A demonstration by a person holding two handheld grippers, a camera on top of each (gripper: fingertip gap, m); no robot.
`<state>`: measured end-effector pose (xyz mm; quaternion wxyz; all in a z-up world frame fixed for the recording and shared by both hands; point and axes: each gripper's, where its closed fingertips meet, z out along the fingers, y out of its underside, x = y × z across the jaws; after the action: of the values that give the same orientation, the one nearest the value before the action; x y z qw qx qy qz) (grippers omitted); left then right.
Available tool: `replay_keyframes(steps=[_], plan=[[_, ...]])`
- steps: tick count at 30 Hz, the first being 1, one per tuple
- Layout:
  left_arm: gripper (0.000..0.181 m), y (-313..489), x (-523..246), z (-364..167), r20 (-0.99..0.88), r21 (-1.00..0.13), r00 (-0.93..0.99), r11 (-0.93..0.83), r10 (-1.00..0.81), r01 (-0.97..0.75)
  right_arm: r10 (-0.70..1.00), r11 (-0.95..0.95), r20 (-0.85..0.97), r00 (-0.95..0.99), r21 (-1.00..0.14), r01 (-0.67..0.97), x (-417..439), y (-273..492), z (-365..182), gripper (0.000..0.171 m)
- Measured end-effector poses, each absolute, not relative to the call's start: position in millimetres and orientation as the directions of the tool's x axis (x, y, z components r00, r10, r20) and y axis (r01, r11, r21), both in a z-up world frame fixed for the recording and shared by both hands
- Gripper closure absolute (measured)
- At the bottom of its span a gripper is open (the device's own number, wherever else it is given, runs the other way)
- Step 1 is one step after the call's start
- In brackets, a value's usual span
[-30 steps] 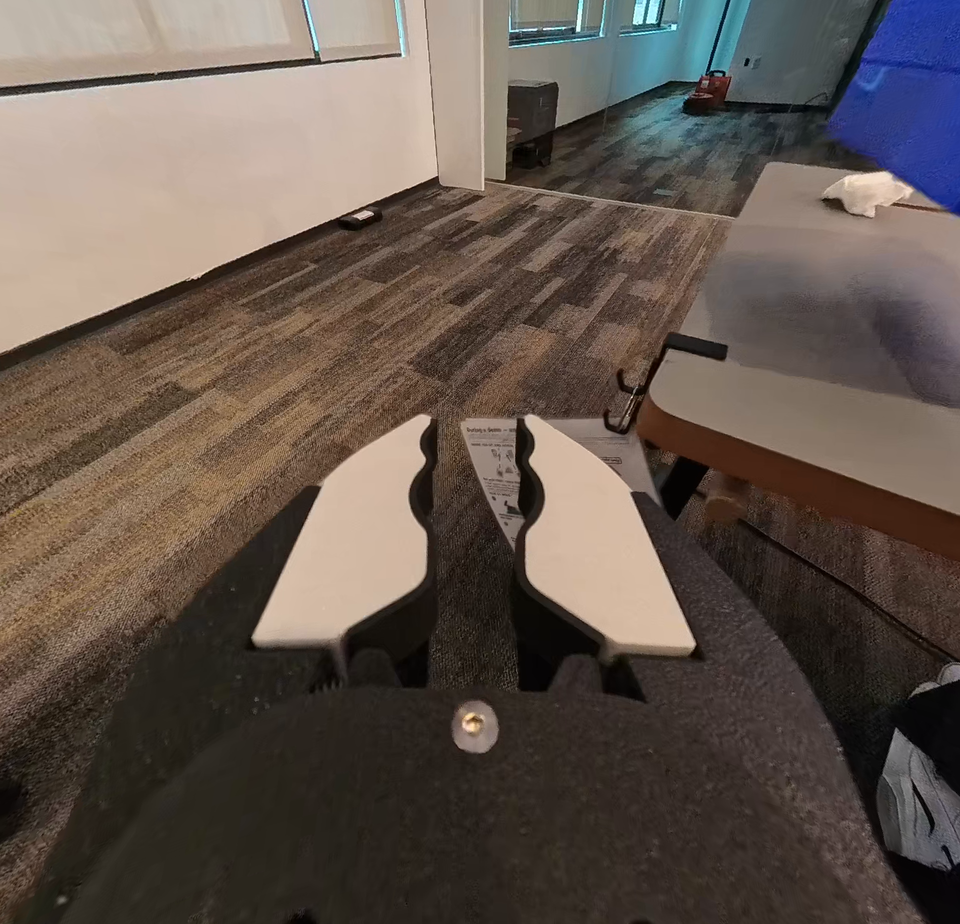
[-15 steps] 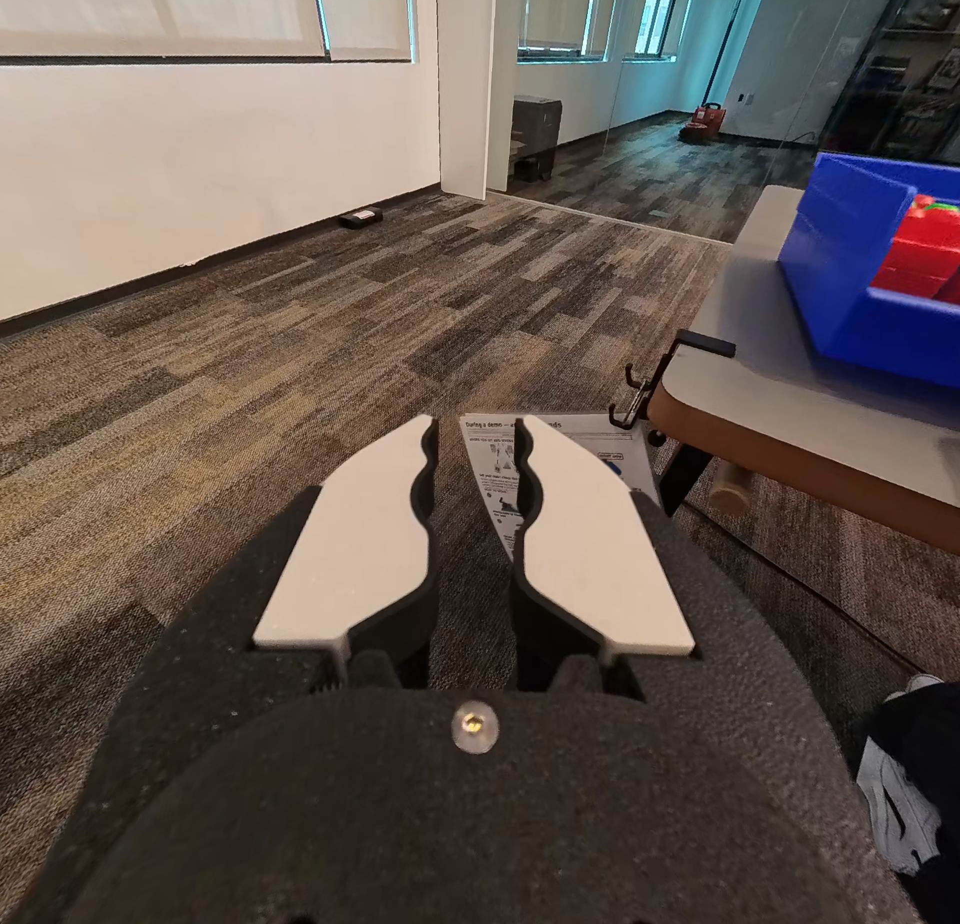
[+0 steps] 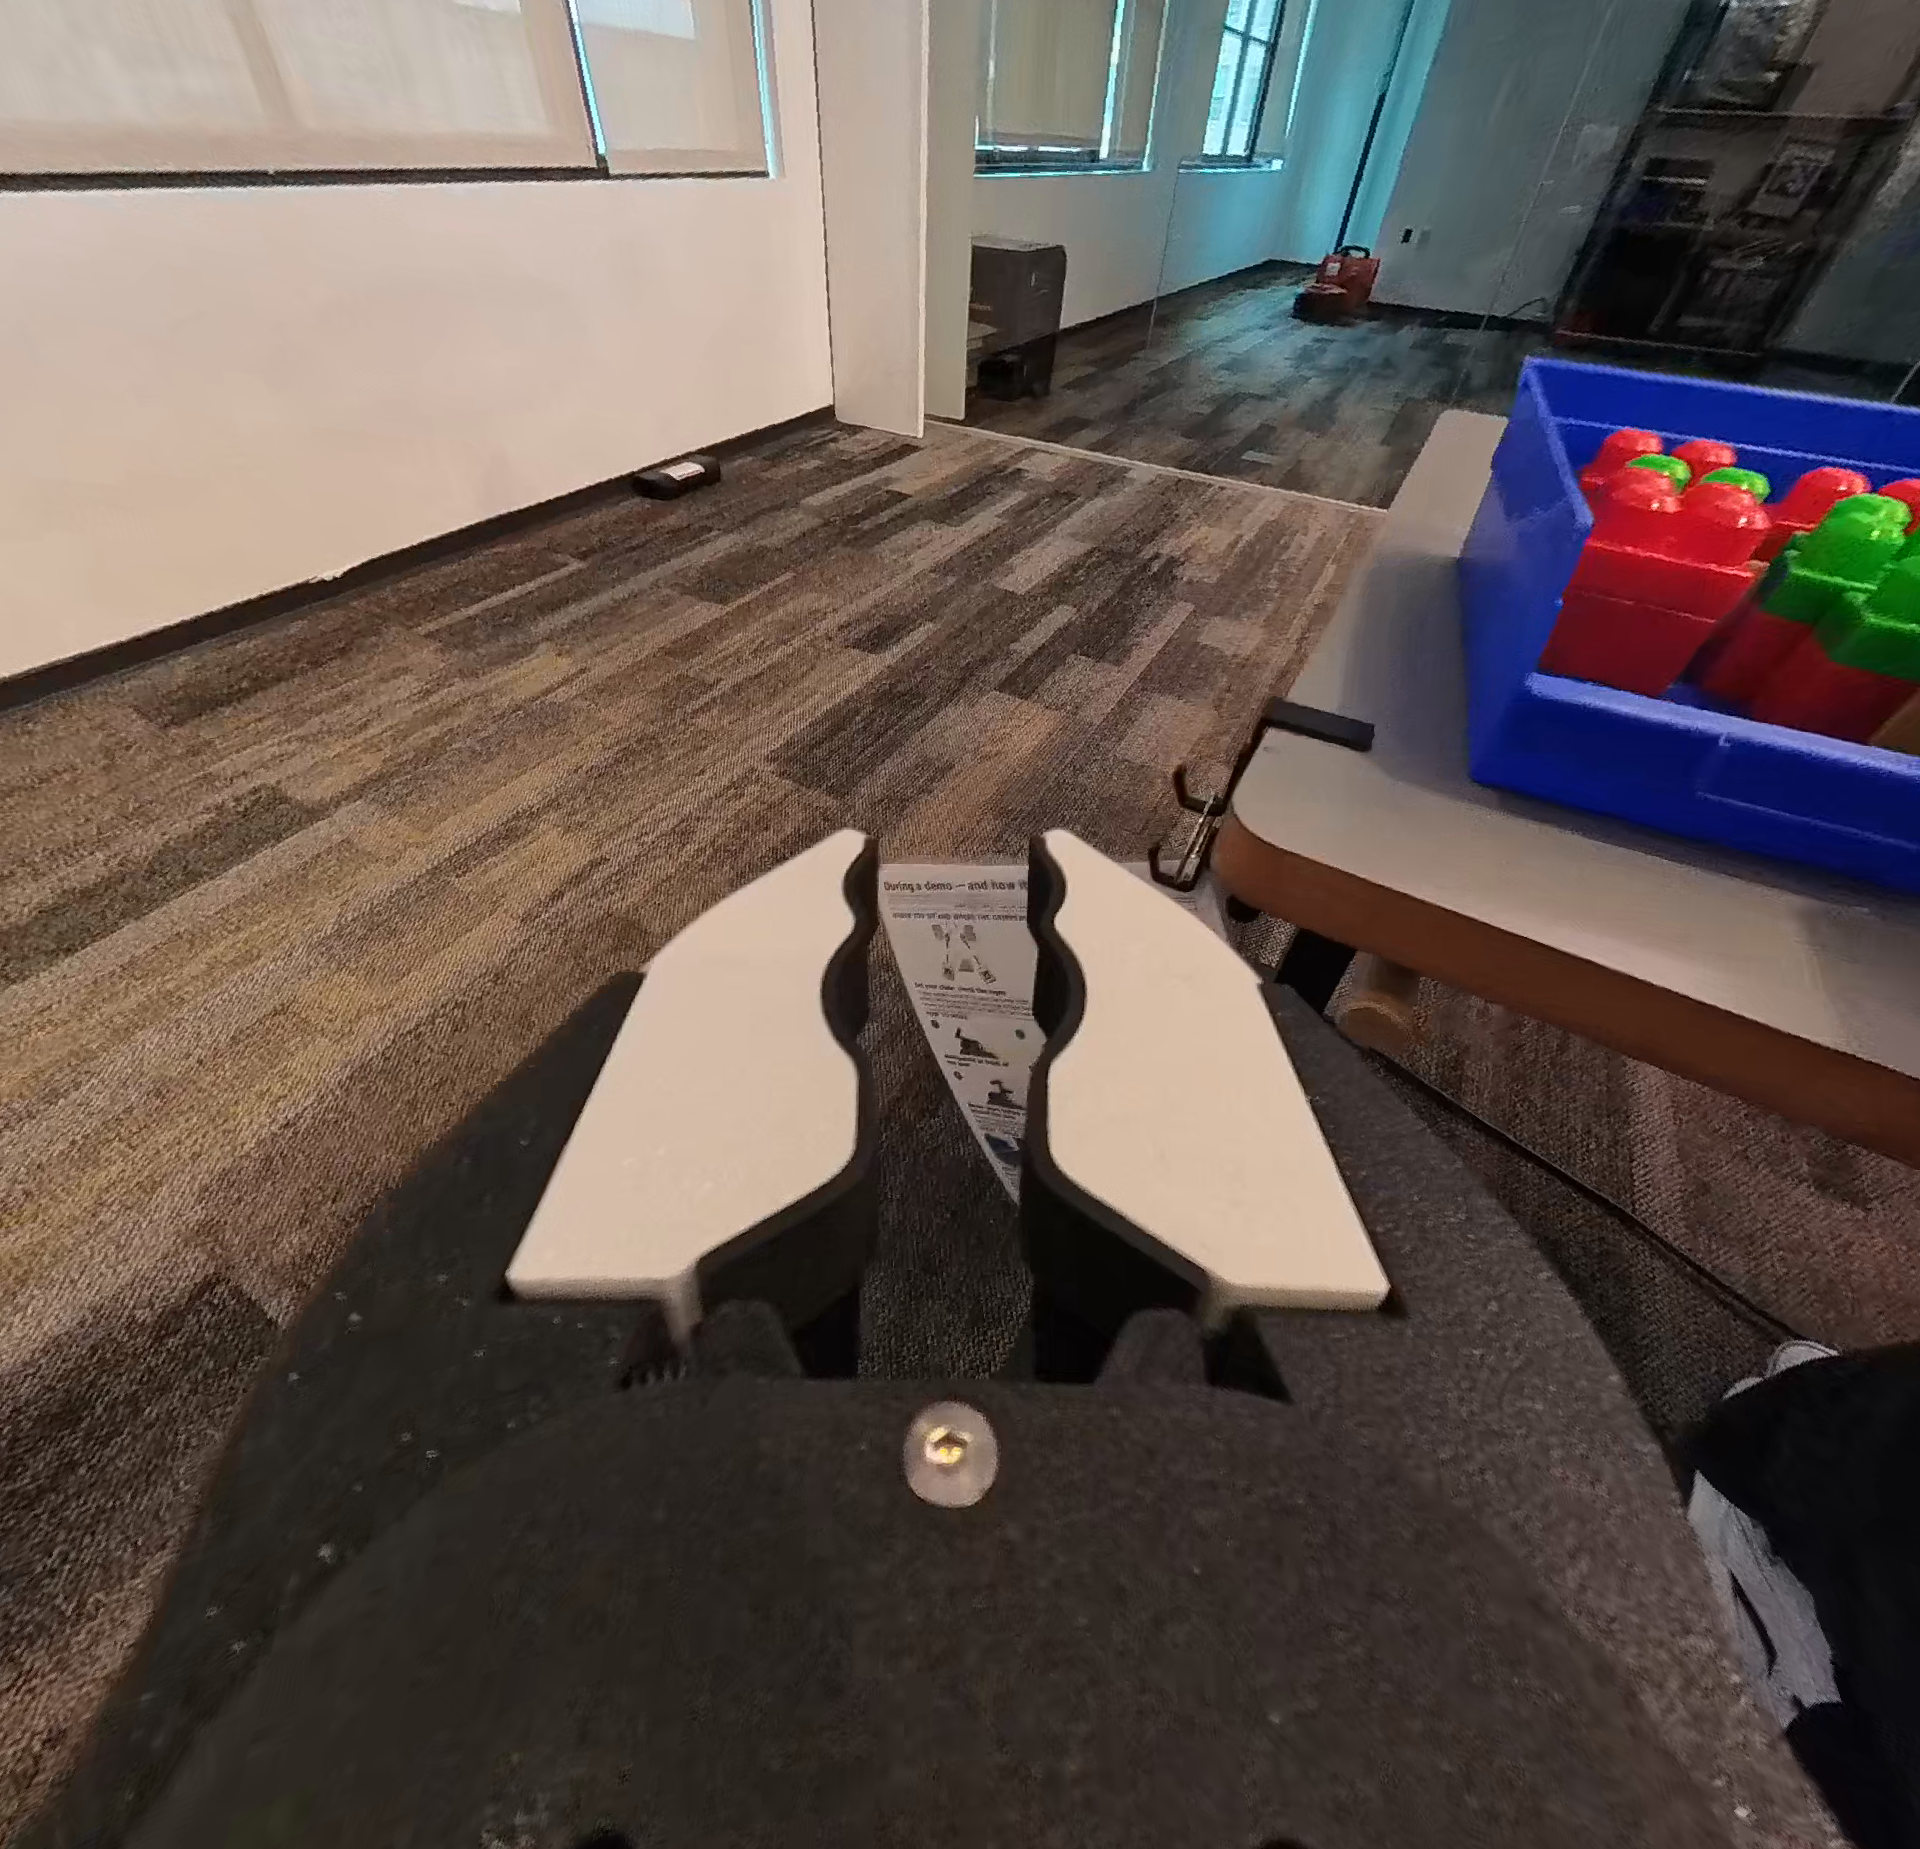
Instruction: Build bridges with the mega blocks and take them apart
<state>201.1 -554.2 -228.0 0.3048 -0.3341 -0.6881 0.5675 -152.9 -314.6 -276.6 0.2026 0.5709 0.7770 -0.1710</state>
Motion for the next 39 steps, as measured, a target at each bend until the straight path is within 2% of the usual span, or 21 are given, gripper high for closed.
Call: replay_keyframes(steps=[4,7,12,15,19,21,23,25,26,28,30,33,37,39], plan=[[0.154,-546.3,194.3,-216.2,0.041,-0.989,-0.573,0.115,0.818,0.095,0.807,0.335,-0.496,-0.321,-0.063,0.94,-154.6,-309.7,-261.8,0.154],[0.154,-539.9,190.3,-207.0,0.025,-0.992,-0.563,0.09,0.826,0.088,0.786,0.362,-0.486,-0.382,-0.139,0.922,-164.0,-305.5,-239.4,0.16],[0.155,-529.5,184.1,-194.4,0.015,-0.996,-0.546,0.061,0.837,0.067,0.68,0.367,-0.535,-0.502,-0.345,0.864,-181.6,-298.7,-173.3,0.154],[0.156,-523.6,178.0,-189.9,0.01,-0.997,-0.535,0.049,0.845,0.06,0.67,0.383,-0.395,-0.629,-0.541,0.748,-204.1,-265.7,-128.8,0.154],[0.156,-511.0,166.6,-183.9,-0.015,-0.998,-0.515,0.021,0.857,0.064,0.672,0.353,-0.258,-0.694,-0.712,0.607,-226.4,-204.0,-79.0,0.165],[0.156,-503.5,160.6,-178.8,-0.03,-0.998,-0.505,0.003,0.863,0.063,0.669,0.368,-0.092,-0.738,-0.821,0.436,-236.1,-166.2,-58.9,0.171],[0.156,-495.3,153.9,-172.4,-0.049,-0.998,-0.494,-0.019,0.868,0.064,0.687,0.386,0.155,-0.71,-0.906,0.175,-242.5,-125.0,-40.4,0.171],[0.156,-485.9,146.8,-164.7,-0.068,-0.997,-0.481,-0.043,0.874,0.064,0.716,0.411,0.321,-0.62,-0.912,0.003,-245.0,-87.1,-44.8,0.152],[0.157,-480.8,143.3,-160.8,-0.078,-0.996,-0.475,-0.055,0.877,0.064,0.728,0.429,0.336,-0.598,-0.903,0.015,-248.2,-71.3,-58.5,0.142],[0.157,-469.4,136.3,-153.6,-0.101,-0.995,-0.461,-0.078,0.882,0.069,0.742,0.459,0.257,-0.619,-0.867,0.191,-253.1,-46.4,-103.7,0.143],[0.157,-457.5,130.2,-147.0,-0.128,-0.991,-0.449,-0.103,0.884,0.081,0.763,0.434,0.084,-0.64,-0.8,0.413,-251.6,-31.7,-149.8,0.14],[0.157,-439.9,123.5,-134.7,-0.171,-0.985,-0.441,-0.149,0.881,0.084,0.779,0.336,-0.129,-0.614,-0.74,0.582,-250.0,-26.6,-185.3,0.125],[0.158,-419.4,111.8,-122.1,-0.213,-0.977,-0.429,-0.193,0.878,0.091,0.846,0.337,-0.173,-0.504,-0.559,0.758,-250.2,-19.1,-231.7,0.099],[0.158,-409.6,104.2,-119.4,-0.222,-0.975,-0.419,-0.2,0.88,0.096,0.865,0.349,-0.156,-0.477,-0.496,0.795,-250.7,-20.7,-250.4,0.105]])
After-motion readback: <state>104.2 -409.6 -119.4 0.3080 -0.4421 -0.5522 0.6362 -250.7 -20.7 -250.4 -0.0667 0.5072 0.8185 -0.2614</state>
